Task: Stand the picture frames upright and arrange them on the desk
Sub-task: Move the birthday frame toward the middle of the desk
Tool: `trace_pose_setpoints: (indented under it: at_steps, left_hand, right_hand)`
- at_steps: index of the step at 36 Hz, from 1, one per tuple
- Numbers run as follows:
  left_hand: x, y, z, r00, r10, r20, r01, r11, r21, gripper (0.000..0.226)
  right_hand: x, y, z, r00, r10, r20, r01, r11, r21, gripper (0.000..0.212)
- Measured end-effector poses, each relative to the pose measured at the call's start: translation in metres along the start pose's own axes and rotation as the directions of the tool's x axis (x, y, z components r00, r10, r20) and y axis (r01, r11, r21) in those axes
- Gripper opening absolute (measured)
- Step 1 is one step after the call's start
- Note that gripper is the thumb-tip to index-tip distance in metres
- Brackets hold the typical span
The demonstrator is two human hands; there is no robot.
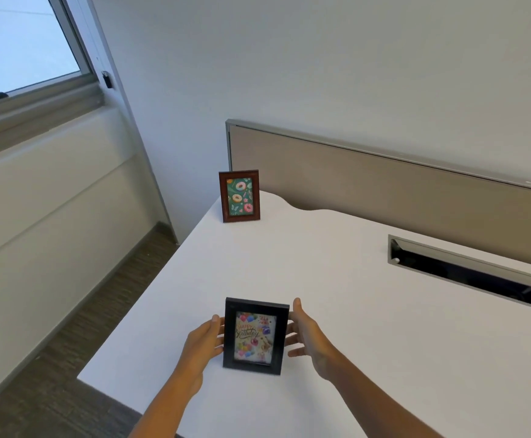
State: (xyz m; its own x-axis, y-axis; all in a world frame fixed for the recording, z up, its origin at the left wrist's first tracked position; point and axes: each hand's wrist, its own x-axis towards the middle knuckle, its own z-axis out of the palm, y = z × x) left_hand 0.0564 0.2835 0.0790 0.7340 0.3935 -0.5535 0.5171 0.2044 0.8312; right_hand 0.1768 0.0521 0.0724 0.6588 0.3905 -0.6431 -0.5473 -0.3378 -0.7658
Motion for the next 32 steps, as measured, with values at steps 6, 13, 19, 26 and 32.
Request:
trace_pose_setpoints:
  at_steps: [6,13,19,26,32]
  left_hand:
    - [-0.008,-0.004,0.004,1.000,0.024,-0.013,-0.024,1.000,-0.018,0.022]
    - [-0.010,-0.011,0.005,0.996,0.088,-0.019,-0.088,0.996,-0.020,0.021]
    - [-0.007,-0.017,0.005,0.992,0.125,-0.034,-0.126,0.992,-0.023,0.018]
    - [-0.014,-0.017,0.012,0.988,0.143,-0.065,-0.146,0.988,-0.046,0.023]
    - [-0.016,-0.016,0.018,0.985,0.137,-0.107,-0.143,0.988,-0.052,0.019]
  right_hand:
    - [-0.003,0.007,0.005,0.999,0.026,-0.031,-0.025,0.999,0.033,0.089]
    - [-0.007,0.007,0.017,0.999,0.029,-0.030,-0.028,0.999,0.030,0.086]
    - [-0.009,0.007,0.030,0.999,0.014,-0.029,-0.012,0.996,0.088,0.078]
    - [-0.010,0.011,0.031,1.000,0.028,-0.013,-0.025,0.988,0.153,0.080]
    - [-0.018,0.011,0.029,1.000,0.003,-0.004,-0.002,0.987,0.162,0.082]
